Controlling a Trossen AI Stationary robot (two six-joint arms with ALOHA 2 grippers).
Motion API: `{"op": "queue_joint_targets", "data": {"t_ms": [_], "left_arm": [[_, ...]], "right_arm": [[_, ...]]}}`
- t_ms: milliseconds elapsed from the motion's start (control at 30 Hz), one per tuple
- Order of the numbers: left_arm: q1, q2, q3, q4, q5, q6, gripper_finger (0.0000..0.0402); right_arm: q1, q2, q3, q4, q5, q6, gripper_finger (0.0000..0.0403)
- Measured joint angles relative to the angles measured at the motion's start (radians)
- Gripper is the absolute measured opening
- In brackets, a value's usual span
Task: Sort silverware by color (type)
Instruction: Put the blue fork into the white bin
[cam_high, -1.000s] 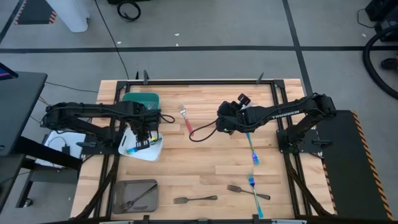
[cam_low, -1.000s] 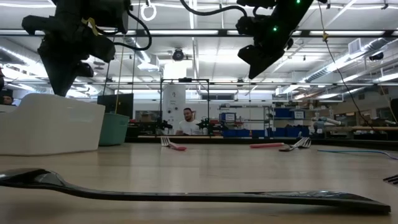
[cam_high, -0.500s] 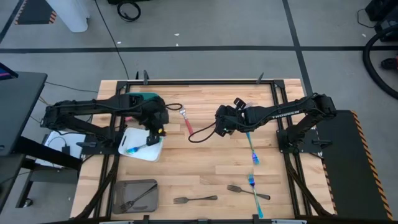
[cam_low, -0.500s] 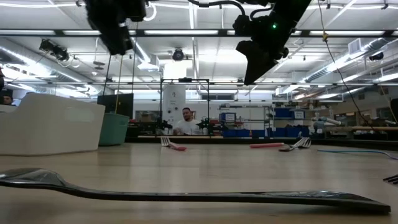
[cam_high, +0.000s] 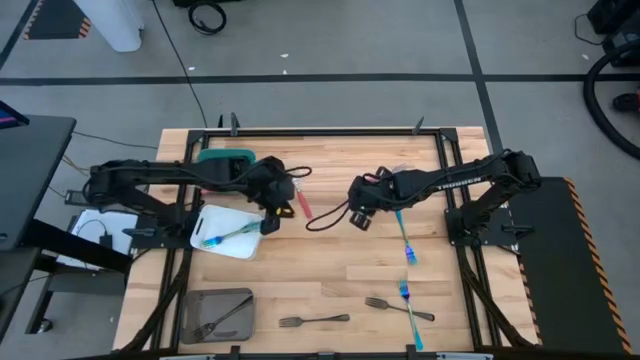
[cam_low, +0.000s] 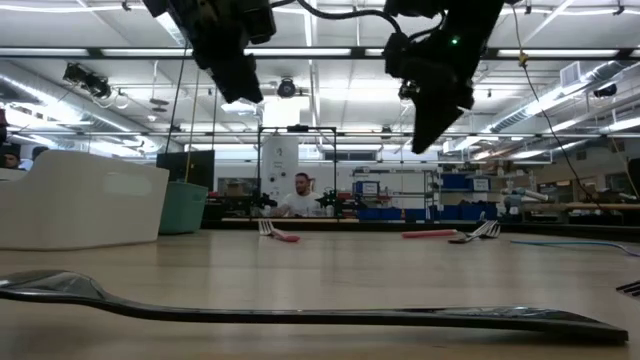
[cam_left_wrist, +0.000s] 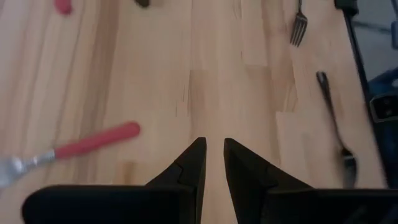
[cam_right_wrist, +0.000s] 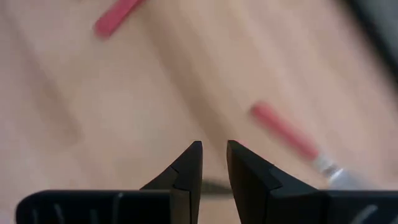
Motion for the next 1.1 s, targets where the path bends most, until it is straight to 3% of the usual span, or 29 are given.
{"op": "queue_joint_targets", "data": {"t_ms": [200, 433, 767, 933, 1100], "left_arm": [[-0.074, 0.037, 0.0, 0.041, 0.0, 0.051, 0.0066], [-0.184, -0.04, 0.0, -0.15, -0.007, -0.069, 0.0066], [-0.27, -0.09, 0.0, -0.103, -0.129, -0.078, 0.0066], [-0.271, -0.081, -0.001, -0.107, -0.135, -0.084, 0.0066], [-0.274, -0.082, -0.001, -0.106, -0.135, -0.109, 0.0066]], "right_arm": [[0.031, 0.0, 0.0, -0.167, -0.168, 0.183, 0.0082], [0.106, 0.0, 0.0, -0.302, -0.158, 0.334, 0.0082], [0.263, 0.0, -0.01, -0.36, -0.264, 0.624, 0.0082], [0.339, 0.0, -0.044, -0.365, -0.327, 0.765, 0.0083], [0.377, 0.0, -0.065, -0.366, -0.309, 0.84, 0.0082]]}}
